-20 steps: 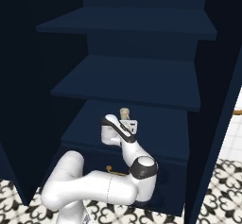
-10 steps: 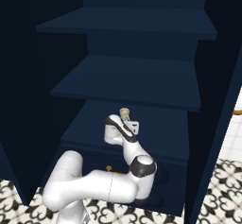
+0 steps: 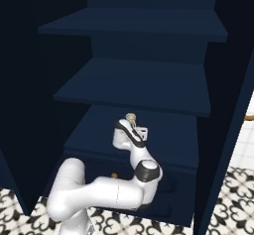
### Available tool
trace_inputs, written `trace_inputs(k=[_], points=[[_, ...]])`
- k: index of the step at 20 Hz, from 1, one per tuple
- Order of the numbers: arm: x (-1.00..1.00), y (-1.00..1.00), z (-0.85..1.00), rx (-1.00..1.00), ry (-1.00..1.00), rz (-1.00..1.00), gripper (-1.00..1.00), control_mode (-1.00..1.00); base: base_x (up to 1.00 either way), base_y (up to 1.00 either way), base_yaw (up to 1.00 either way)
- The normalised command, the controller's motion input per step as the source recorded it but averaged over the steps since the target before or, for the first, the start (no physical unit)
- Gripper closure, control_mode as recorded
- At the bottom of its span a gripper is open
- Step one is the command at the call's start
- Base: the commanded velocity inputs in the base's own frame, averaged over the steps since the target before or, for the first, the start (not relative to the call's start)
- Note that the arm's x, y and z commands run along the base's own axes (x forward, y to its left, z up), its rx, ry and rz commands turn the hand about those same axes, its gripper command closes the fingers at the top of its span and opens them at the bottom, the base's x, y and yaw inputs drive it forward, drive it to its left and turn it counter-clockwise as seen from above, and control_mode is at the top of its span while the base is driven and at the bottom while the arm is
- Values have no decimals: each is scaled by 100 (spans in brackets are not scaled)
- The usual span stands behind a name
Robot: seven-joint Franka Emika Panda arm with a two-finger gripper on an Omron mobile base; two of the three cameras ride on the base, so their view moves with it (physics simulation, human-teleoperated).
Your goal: Gather all objects into one cabinet and sort the glasses and bowls to opposite sides.
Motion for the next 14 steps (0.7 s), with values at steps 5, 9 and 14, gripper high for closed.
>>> trace_inputs(k=[5, 9, 14], points=[[38, 0, -38, 0, 0, 0, -100, -100, 0, 0, 0], [35, 0, -29, 0, 0, 0, -100, -100, 0, 0, 0], [35, -8, -40, 0, -1, 0, -100, -100, 0, 0, 0]])
